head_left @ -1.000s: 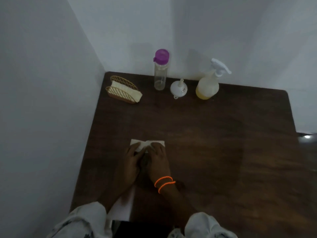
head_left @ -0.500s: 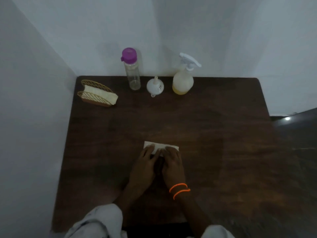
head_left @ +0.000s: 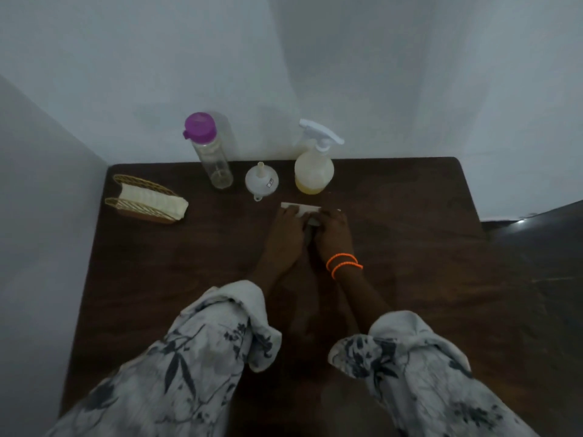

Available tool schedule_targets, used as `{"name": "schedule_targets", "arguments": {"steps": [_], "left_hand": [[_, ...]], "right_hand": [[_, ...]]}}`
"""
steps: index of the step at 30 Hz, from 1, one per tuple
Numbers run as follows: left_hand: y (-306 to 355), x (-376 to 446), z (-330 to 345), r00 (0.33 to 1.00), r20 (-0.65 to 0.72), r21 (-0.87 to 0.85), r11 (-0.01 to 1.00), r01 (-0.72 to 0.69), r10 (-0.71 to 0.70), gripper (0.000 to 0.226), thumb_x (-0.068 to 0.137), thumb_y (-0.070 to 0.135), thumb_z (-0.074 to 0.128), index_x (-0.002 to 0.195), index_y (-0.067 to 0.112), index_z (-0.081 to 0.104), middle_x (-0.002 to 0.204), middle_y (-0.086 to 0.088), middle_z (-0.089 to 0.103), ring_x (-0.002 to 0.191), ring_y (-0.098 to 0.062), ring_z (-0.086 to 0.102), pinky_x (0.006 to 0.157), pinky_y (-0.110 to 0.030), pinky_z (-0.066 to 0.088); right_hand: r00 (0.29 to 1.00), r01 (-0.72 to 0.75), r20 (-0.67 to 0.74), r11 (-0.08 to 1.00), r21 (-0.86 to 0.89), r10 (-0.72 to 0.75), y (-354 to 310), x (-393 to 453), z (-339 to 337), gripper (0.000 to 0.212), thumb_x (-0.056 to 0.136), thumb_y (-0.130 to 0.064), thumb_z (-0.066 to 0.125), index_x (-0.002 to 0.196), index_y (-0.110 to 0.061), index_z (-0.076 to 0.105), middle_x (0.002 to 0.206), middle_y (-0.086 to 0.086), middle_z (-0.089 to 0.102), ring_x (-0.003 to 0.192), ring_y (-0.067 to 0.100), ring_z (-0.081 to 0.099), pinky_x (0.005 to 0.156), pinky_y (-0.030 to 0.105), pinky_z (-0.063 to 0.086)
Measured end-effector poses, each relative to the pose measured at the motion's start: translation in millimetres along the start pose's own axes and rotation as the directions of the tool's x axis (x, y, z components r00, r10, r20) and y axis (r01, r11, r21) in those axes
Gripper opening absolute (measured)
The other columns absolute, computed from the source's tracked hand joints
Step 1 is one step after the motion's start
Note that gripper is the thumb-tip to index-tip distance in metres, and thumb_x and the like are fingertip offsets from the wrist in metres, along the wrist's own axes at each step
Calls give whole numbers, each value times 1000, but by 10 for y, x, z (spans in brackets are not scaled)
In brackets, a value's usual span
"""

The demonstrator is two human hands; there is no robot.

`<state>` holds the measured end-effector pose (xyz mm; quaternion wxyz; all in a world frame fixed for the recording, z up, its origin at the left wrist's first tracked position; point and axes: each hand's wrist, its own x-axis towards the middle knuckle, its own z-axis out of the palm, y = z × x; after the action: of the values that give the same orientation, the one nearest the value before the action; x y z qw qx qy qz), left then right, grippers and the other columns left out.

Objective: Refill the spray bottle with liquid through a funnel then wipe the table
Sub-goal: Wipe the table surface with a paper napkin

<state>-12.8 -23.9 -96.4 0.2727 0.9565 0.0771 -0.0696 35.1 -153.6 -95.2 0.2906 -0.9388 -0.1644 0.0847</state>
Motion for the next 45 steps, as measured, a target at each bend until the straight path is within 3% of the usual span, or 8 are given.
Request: {"name": "schedule_targets", "arguments": {"steps": [12,18,20,25,31,35,38,45], "left_hand": [[706,391,133,998,33,48,998,-47,45,39,102,15,46,137,5,60,140,-20,53,128,-39,48,106,-49,45],[800,146,352,986,79,80,985,-155,149,70,93,30,16,140,4,60,140,-26,57,128,-45,52,112,-52,42],[835,-7,417,984,105,86,984,-156,147,58,100,27,25,144,6,58,146,-25,54,134,-43,49,116,-49,38],[902,-540,555,969,206,39,988,-148,137,49,107,18,44,156,14,42,165,-15,33,154,-33,26,126,-38,17],[675,-1303,691,949,263,138,967,-213,172,58,80,14,78,137,15,66,145,-11,61,134,-29,59,105,-41,54],[498,-1793,639,944,252,175,950,-259,211,53,87,19,51,139,15,64,148,-9,59,137,-27,56,109,-40,50],[339,-2120,600,958,237,186,960,-209,162,59,84,22,39,135,15,68,144,-8,62,133,-26,60,107,-38,50],[-159,-2907,518,989,135,78,996,45,-55,64,85,28,48,146,13,57,153,-14,52,141,-29,48,100,-37,57]], "right_hand": [[996,-83,-10,995,47,83,614,321,-512,49,68,-7,46,107,0,76,120,24,67,113,42,60,105,38,43],[981,-130,-133,988,82,140,826,-104,-458,45,69,2,49,105,2,75,119,25,67,114,47,57,109,28,32],[974,-151,-158,984,98,165,848,-351,-429,46,69,0,49,107,1,75,120,24,66,114,45,57,109,24,29],[959,-176,-204,977,117,197,765,-1109,-299,43,79,-11,46,112,-3,72,123,21,63,117,39,56,106,45,44],[963,-196,-176,978,71,205,568,-1915,-61,48,80,-10,44,120,-3,69,128,21,60,122,34,48,106,41,38],[975,-194,-95,978,76,201,304,-2302,111,45,88,-14,45,127,-4,65,134,20,57,129,32,44,111,43,35],[989,-132,-57,990,50,135,104,-2521,247,39,97,-18,47,131,-6,62,139,19,55,134,32,43,116,39,30],[993,62,99,996,66,-68,-353,-2809,470,38,97,-18,53,134,-11,59,142,15,52,137,27,37,121,23,16]]}}
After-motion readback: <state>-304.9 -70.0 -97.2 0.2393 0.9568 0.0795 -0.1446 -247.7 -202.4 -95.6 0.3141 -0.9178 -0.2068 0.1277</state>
